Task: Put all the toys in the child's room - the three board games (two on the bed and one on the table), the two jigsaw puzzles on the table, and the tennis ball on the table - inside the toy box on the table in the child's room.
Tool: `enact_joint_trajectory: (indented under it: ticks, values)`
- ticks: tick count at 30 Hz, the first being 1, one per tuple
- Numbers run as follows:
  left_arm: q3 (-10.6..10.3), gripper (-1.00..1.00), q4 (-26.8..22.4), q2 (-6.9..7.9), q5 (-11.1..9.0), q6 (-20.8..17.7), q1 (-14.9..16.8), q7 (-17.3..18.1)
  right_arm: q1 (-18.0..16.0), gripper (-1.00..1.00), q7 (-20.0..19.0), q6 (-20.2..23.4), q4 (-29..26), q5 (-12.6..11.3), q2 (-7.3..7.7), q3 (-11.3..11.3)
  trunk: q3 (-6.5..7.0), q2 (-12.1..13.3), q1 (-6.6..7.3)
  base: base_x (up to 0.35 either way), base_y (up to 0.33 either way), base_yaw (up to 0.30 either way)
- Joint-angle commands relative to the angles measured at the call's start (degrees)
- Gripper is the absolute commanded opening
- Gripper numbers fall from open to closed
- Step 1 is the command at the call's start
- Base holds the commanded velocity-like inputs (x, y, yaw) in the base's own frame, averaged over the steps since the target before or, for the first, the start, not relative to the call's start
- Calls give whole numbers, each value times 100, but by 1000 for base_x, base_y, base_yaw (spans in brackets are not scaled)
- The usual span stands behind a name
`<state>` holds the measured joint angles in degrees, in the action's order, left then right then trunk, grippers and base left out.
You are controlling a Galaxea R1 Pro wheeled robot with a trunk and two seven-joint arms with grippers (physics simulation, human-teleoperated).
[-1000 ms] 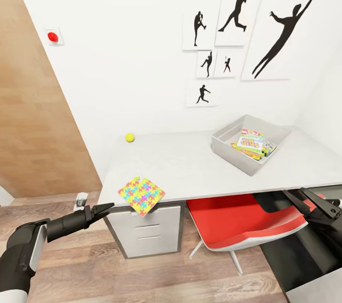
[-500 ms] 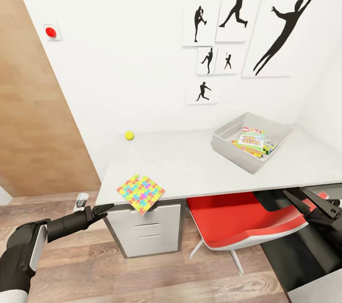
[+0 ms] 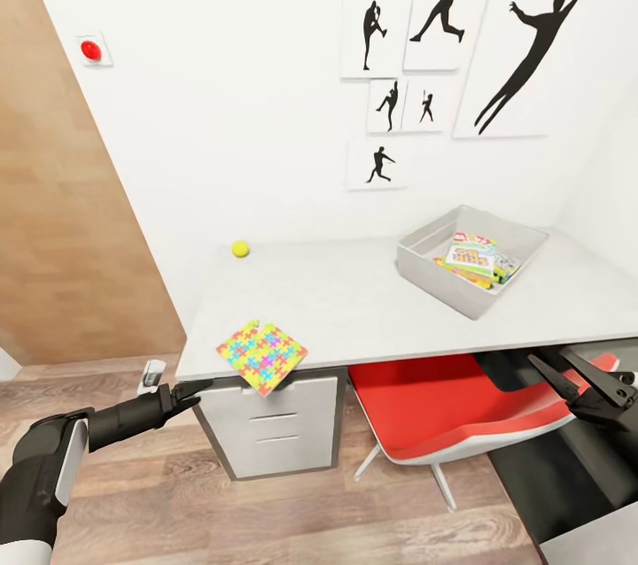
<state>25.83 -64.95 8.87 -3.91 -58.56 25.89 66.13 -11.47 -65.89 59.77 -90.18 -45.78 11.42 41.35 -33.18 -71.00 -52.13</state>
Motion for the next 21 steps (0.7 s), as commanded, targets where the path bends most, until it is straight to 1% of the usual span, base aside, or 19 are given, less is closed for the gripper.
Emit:
enact_joint_trajectory:
  ticks: [1, 16, 21]
  values:
    - [3, 100, 0, 0, -21, -46, 3, 6, -5, 100, -20, 23, 0, 8, 0, 4, -24, -45, -23, 0, 0, 0]
    - [1, 100, -5, -7, -19, -50, 3, 38, -6, 100, -20, 23, 0, 4, 0, 4, -293, -646, -352, 0, 0, 0]
    - [-4, 100, -22, -8, -21, -43, 3, 42, -5, 100, -20, 23, 0, 6, 0, 4, -293, -646, -352, 0, 0, 0]
